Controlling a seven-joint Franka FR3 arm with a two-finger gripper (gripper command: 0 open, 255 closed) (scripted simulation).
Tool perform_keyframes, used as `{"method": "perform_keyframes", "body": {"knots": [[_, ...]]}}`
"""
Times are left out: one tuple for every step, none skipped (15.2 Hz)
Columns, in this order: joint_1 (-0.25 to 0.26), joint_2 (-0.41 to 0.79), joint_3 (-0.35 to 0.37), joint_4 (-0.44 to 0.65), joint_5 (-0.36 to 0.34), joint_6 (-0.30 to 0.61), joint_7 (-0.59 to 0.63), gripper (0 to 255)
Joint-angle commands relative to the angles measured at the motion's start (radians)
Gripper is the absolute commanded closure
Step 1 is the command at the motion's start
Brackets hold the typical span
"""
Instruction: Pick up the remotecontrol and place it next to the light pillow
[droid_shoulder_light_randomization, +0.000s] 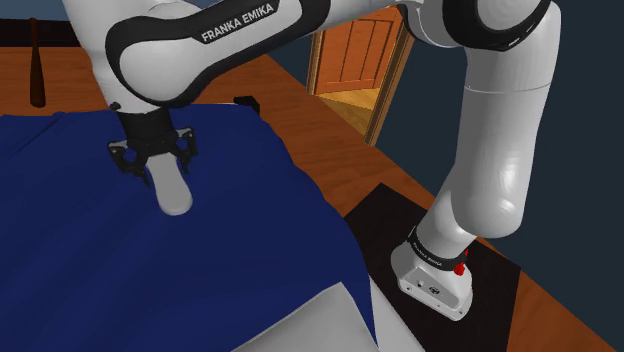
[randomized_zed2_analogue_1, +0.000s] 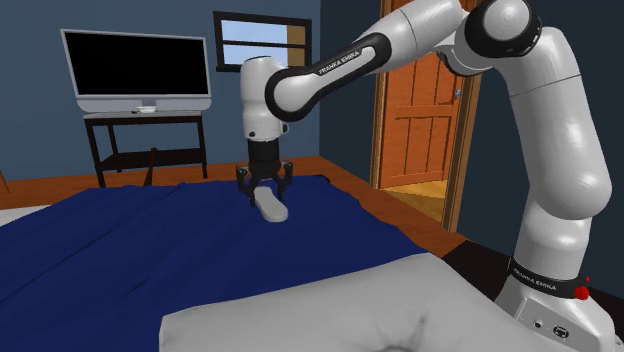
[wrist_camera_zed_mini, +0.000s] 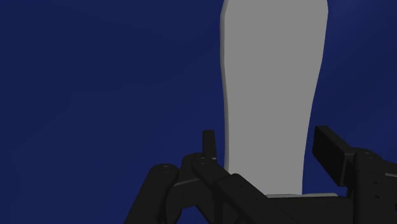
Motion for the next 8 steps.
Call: {"method": "perform_keyframes", "body": {"knots": [[-0.002,-0.010,0.003,0.017,0.007,-0.026,-0.006,255],[-0.002,-0.014,0.004,0.025,0.010,-0.037,-0.008,255],[-0.003,-0.018,0.005,0.033,0.013,-0.049,-0.010,255],[-0.003,-0.022,0.007,0.041,0.016,-0.060,-0.012,255],[-0.004,-0.026,0.008,0.050,0.018,-0.072,-0.014,255],[-0.004,-0.030,0.009,0.059,0.021,-0.084,-0.016,255],[-0.004,-0.033,0.010,0.068,0.023,-0.096,-0.018,255],[-0.004,-0.037,0.011,0.077,0.026,-0.108,-0.020,255]]}}
